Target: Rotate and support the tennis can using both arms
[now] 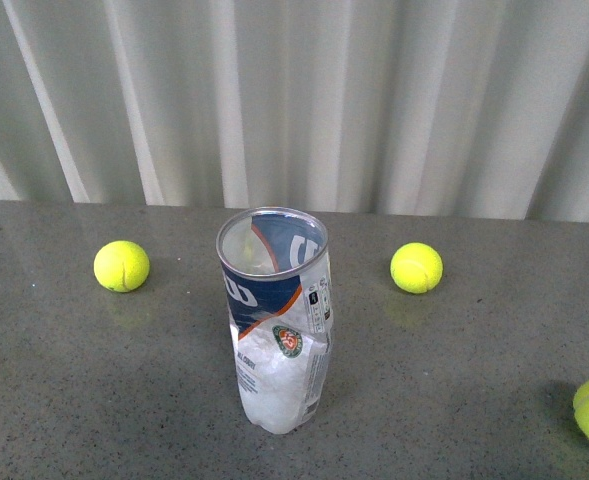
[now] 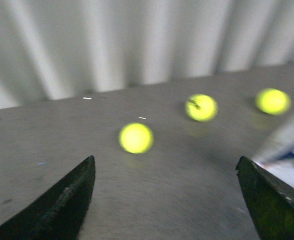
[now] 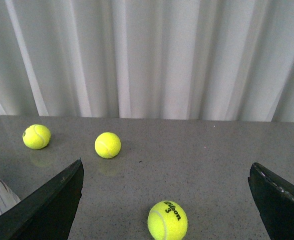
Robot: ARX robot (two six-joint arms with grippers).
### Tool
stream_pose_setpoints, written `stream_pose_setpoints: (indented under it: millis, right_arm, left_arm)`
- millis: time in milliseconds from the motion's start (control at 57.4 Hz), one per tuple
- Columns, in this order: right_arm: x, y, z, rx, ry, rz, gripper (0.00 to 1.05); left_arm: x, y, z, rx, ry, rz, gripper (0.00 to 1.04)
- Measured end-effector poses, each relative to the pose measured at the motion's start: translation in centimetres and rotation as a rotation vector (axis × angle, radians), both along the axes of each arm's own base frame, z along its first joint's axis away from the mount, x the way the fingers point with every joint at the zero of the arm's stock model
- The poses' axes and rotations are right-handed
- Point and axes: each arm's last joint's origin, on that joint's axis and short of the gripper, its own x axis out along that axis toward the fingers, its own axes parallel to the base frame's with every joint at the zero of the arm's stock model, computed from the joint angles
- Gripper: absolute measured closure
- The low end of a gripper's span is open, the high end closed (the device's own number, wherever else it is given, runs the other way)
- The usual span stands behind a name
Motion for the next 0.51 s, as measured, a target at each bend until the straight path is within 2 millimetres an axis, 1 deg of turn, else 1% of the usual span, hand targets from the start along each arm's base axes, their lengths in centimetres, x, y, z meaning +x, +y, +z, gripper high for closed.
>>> stream_pose_setpoints:
  millis: [17, 52, 70, 139, 209, 279, 296, 366, 418, 506]
  right_arm:
    - [0.0, 0.0, 0.0, 0.0, 0.0, 0.0, 0.07]
    - [0.0, 0.0, 0.0, 0.0, 0.0, 0.0, 0.07]
    - [0.0, 0.0, 0.0, 0.0, 0.0, 0.0, 0.07]
    - [0.0, 0.0, 0.0, 0.0, 0.0, 0.0, 0.07]
    - [0.0, 0.0, 0.0, 0.0, 0.0, 0.0, 0.07]
    - [0.0, 0.0, 0.0, 0.0, 0.0, 0.0, 0.07]
    - [0.0, 0.0, 0.0, 0.0, 0.0, 0.0, 0.07]
    - [0.0, 0.0, 0.0, 0.0, 0.0, 0.0, 0.07]
    - [0.0, 0.0, 0.0, 0.0, 0.0, 0.0, 0.07]
    - [0.0, 0.0, 0.0, 0.0, 0.0, 0.0, 0.07]
  left_arm:
    - [-0.1, -0.1, -0.2, -0.002, -0.016, 0.029, 0.25]
    - [-0.8, -0.7, -0.8, -0.027, -0.076, 0.122, 0.32]
    - [-1.0, -0.8, -1.0, -0.026, -0.09, 0.137, 0.34]
    - [-2.1, -1.8, -1.5, -0.059, -0.158, 0.209, 0.48]
    - [-3.0, -2.6, -1.8, -0.082, -0.174, 0.219, 0.61]
    - [-3.9, -3.4, -2.4, -0.095, -0.173, 0.217, 0.75]
    - [-4.2, -3.6, -2.7, -0.099, -0.169, 0.217, 0.81]
    - [-4.7, -4.1, -3.2, -0.103, -0.163, 0.215, 0.91]
    - [-5.2, -4.5, -3.4, -0.105, -0.164, 0.215, 1.02]
    - [-5.9, -4.9, -3.7, -0.113, -0.167, 0.216, 1.01]
